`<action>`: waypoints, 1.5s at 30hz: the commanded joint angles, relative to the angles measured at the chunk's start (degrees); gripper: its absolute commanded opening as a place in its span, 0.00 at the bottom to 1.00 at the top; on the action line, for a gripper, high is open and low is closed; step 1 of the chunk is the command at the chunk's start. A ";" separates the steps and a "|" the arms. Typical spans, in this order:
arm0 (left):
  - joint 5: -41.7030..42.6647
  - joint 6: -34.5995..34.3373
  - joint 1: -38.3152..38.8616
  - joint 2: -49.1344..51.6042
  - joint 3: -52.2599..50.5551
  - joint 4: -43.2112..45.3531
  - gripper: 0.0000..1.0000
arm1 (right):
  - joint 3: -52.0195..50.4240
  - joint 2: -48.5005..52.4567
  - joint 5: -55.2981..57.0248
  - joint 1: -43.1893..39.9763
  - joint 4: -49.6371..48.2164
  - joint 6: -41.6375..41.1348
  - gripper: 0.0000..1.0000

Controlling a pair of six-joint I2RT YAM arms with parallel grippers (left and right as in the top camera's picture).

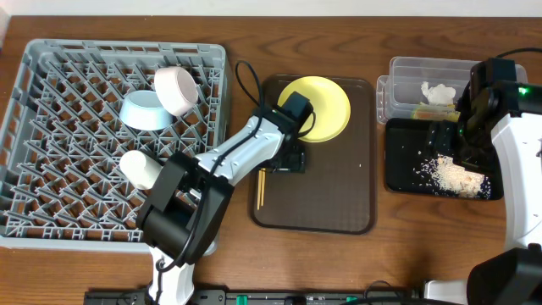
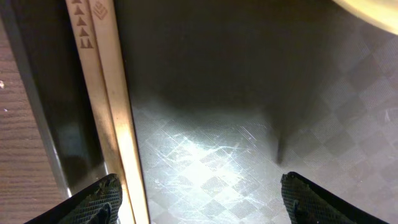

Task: Sort waste into correct bins and load items into the dishwasher
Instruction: 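Move the left gripper over the wooden chopsticks on the tray, then close the left gripper on the wooden chopsticks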

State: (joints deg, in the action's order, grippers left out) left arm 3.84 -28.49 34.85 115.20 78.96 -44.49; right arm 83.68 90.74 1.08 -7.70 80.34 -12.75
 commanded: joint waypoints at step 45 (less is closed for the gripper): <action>-1.57 -0.09 0.22 0.63 -7.48 5.38 0.06 | 0.59 -0.11 -0.02 -0.63 1.16 0.00 0.81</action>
State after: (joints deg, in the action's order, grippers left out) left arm 1.74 -28.49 35.09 113.84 73.80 -38.89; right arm 83.68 90.74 1.06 -7.70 81.41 -12.78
